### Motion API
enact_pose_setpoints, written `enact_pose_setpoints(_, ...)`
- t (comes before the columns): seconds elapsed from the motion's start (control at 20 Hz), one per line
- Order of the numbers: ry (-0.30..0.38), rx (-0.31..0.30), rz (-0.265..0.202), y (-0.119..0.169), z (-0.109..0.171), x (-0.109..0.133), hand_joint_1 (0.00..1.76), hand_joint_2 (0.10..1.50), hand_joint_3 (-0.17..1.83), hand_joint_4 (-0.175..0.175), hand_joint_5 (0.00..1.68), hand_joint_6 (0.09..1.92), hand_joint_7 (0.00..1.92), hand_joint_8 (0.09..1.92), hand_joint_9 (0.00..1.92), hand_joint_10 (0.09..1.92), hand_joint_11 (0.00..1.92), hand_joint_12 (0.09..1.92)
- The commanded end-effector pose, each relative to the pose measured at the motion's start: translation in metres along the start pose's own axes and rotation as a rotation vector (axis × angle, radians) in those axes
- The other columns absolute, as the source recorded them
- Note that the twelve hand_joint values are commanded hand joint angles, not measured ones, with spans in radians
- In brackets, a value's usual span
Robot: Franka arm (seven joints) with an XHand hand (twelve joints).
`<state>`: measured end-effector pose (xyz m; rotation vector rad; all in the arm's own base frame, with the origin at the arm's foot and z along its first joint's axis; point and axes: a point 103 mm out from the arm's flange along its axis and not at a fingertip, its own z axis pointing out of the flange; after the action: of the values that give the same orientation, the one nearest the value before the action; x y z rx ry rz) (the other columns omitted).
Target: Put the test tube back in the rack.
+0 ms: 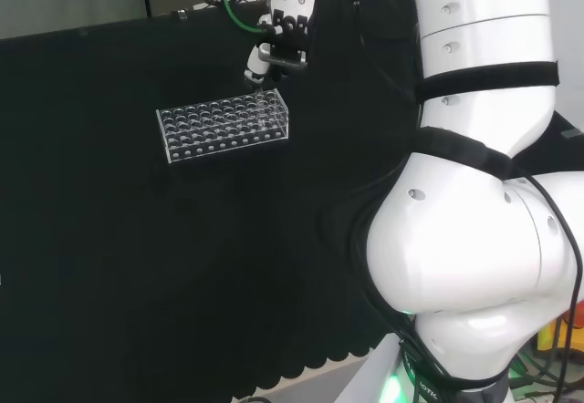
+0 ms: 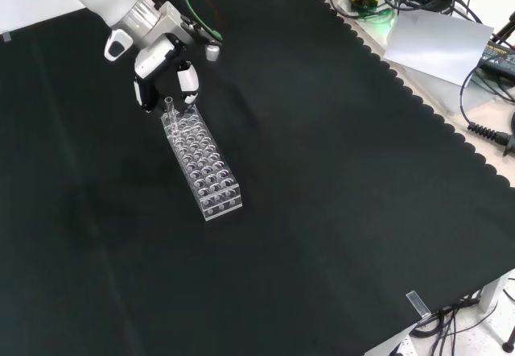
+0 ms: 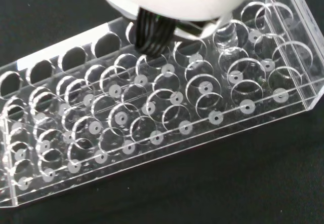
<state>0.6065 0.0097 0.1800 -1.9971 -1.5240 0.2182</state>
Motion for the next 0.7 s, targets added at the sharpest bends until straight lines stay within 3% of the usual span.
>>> enact_pose_setpoints(0.05,0.010,-0.019,-0.024,-0.013,-0.022,0.004,1.18,0.55,0.73,-0.058,0.84,0.62,0.89,0.78,0.98,0.73,0.63,1.39)
enact_pose_setpoints(0.7,0.019,-0.109,-0.063,-0.066,-0.107,0.029,1.18,0.55,0.73,-0.047,0.81,0.63,0.85,0.80,0.96,0.73,0.61,1.40)
